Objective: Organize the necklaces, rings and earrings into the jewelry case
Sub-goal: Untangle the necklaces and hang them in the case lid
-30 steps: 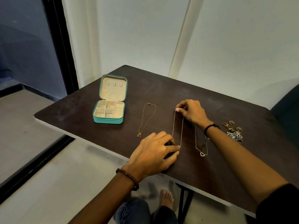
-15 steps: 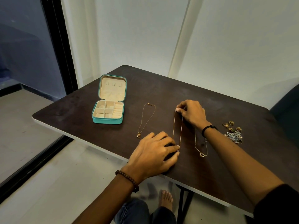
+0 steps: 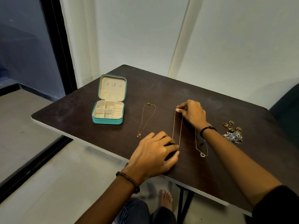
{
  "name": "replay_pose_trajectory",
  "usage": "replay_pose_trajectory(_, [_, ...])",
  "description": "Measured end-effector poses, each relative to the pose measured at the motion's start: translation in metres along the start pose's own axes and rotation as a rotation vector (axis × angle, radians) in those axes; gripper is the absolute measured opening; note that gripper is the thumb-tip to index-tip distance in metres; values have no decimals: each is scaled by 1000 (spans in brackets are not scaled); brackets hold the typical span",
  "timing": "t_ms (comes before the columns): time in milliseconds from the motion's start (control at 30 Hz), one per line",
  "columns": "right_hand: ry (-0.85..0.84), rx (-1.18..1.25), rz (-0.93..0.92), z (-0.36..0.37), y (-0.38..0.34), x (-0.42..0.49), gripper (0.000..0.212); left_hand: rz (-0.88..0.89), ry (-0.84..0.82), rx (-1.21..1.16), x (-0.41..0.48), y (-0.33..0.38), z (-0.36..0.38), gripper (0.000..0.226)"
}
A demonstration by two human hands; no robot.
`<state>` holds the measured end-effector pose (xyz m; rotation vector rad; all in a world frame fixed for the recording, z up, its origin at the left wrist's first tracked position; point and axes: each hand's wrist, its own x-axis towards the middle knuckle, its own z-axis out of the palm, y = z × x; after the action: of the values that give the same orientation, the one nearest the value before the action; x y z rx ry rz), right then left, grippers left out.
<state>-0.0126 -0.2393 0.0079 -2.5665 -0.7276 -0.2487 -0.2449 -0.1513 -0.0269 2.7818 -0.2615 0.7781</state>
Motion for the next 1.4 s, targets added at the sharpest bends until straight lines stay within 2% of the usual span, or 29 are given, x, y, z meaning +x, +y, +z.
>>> replay_pose_trajectory(400, [-79,-134,-61,-2,-2,-2,24,-31,19,-70,1,-2,2,33])
replay_pose_trajectory(633, [5,-84,-120,-10,-20,-6,24,-156,72,-200,1,-4,-5,35])
replay_pose_trajectory(800, [-42,-6,-202,-8,-48,-1,20,-279,156,-180,-4,-21,-19,30])
replay_pose_trajectory(933, [-160,-9,-225,6,-72,6,18,-388,71,-92,-7,-50,-27,37])
replay_pose_trajectory(1067, [-284,-35,-184,22,-90,17,30,-413,-28,-82,-8,-62,-23,45])
replay_pose_trajectory(1267, [-191,-39,-103,34,-102,26,14,-429,8,-94,-9,-66,-19,42])
replay_pose_trajectory(1400, [-238,-106,-131,38,-106,24,11,-424,25,-91,-8,-67,-18,41])
